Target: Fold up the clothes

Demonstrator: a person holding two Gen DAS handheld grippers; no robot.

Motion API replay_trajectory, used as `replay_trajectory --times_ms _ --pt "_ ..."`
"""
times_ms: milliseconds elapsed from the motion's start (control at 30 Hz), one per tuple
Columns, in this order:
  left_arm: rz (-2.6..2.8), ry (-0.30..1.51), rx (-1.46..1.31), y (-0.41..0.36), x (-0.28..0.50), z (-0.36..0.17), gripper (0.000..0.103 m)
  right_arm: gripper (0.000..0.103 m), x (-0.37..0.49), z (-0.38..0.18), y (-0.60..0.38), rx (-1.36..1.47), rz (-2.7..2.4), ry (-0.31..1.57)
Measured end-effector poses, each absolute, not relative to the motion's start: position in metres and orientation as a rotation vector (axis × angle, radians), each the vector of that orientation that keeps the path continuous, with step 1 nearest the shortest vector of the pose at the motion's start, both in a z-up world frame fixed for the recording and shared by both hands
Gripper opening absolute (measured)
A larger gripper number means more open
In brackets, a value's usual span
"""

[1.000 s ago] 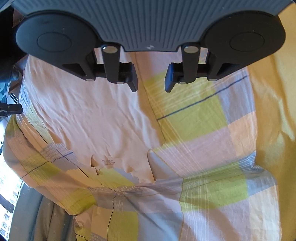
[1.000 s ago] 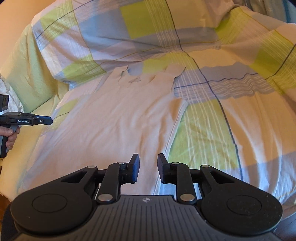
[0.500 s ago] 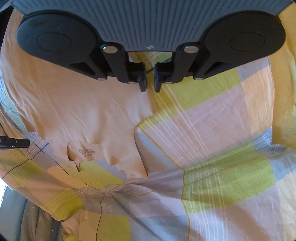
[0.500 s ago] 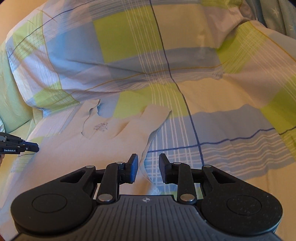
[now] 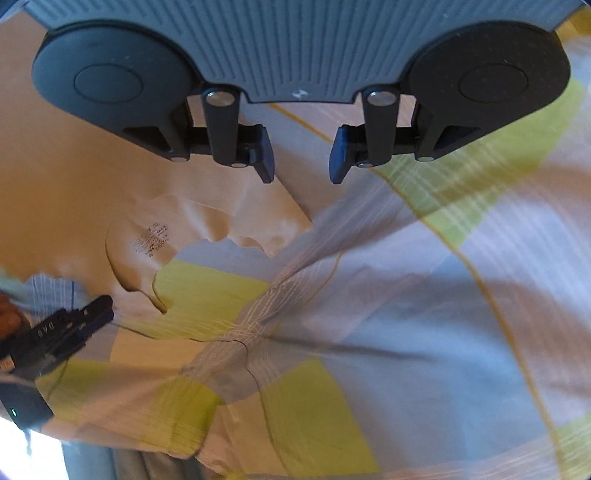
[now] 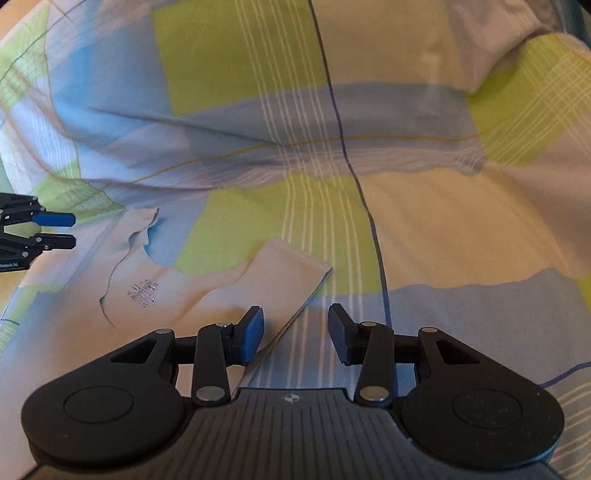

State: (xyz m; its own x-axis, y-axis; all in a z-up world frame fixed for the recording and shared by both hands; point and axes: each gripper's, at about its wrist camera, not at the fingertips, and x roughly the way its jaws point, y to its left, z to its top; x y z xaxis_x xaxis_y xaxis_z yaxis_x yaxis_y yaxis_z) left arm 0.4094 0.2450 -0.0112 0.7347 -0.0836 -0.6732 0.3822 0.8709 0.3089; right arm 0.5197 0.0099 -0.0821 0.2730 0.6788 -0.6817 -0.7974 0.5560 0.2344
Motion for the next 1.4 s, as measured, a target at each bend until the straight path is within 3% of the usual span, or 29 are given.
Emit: replay_trajectory --times_ms 233,467,933,1067,1167,1233,1400 --pt "-0.384 0.804 0.596 0.219 0.447 -0.009 0.029 0.043 0.524 -0.052 0.032 -0.338 0.969 0.957" --pt "-0.491 0.885 0.727 0.206 0.489 -0.006 0.029 0.042 0.524 -0.013 0.059 -0.536 1.033 0.961" --pt "-0.654 0.994 0.927 0.191 0.536 -0.029 0.028 0.042 0.554 -0.053 0.110 -0.839 1.359 0.911" --pt "-0.722 1.038 0.926 0.189 0.539 -0.028 0.010 0.042 0.565 -0.060 0.123 -0.840 1.387 0.975" --pt "-0.730 1.051 0.929 0.186 0.537 -0.028 0.002 0.026 0.570 -0.061 0.125 -0.817 1.385 1.013" --pt "-0.718 1.054 0.908 0.188 0.537 -0.026 0.000 0.002 0.573 -0.060 0.124 -0.791 1.360 1.032" --pt "-0.648 1.002 0.913 0.191 0.539 -0.008 0.000 0.000 0.580 -0.045 0.118 -0.759 1.315 1.002"
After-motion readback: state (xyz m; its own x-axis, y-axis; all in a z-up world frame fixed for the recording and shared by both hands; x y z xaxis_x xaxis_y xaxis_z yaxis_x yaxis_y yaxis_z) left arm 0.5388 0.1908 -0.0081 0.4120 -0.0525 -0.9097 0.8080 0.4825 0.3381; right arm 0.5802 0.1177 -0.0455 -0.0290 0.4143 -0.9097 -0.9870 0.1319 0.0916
